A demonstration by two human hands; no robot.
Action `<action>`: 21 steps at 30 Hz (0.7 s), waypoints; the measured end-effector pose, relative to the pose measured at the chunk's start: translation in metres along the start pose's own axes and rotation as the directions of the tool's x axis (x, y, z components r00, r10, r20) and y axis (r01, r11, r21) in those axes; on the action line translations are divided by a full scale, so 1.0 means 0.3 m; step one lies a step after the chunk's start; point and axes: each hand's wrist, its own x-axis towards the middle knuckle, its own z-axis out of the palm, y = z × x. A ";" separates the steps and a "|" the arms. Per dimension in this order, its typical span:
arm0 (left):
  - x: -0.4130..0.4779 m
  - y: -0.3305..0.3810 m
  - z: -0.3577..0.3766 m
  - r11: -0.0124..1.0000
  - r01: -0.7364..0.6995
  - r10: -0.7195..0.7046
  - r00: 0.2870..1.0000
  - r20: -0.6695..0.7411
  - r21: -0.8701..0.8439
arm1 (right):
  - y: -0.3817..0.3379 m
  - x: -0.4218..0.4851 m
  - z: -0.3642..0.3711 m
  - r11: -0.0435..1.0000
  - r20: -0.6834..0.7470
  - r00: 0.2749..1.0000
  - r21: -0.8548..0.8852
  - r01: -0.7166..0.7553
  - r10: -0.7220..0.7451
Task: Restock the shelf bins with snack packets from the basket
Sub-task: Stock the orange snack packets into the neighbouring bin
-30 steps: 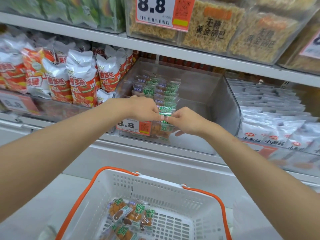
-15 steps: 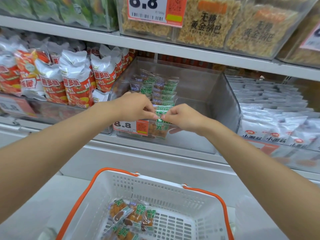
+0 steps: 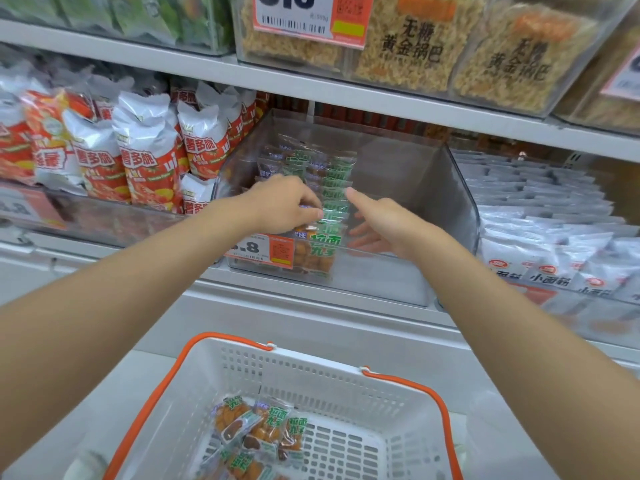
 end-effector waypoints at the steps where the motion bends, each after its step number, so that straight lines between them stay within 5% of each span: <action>1: 0.002 0.003 0.006 1.000 -0.002 0.002 1.000 0.019 -0.026 | -0.016 0.003 0.022 1.000 0.027 1.000 -0.003 -0.015 0.015; 9: -0.030 -0.016 0.026 0.987 0.009 -0.022 0.997 0.078 0.158 | -0.018 0.030 0.078 0.980 0.113 0.988 0.155 -0.125 0.108; 17: -0.058 -0.025 0.056 0.988 0.018 -0.027 0.998 0.055 0.152 | -0.031 0.017 0.055 0.983 0.089 0.983 0.070 -0.170 0.164; 21: -0.044 -0.019 0.055 0.991 0.030 -0.031 0.999 0.008 0.131 | -0.032 0.030 0.059 0.972 0.303 0.940 0.120 -0.201 0.157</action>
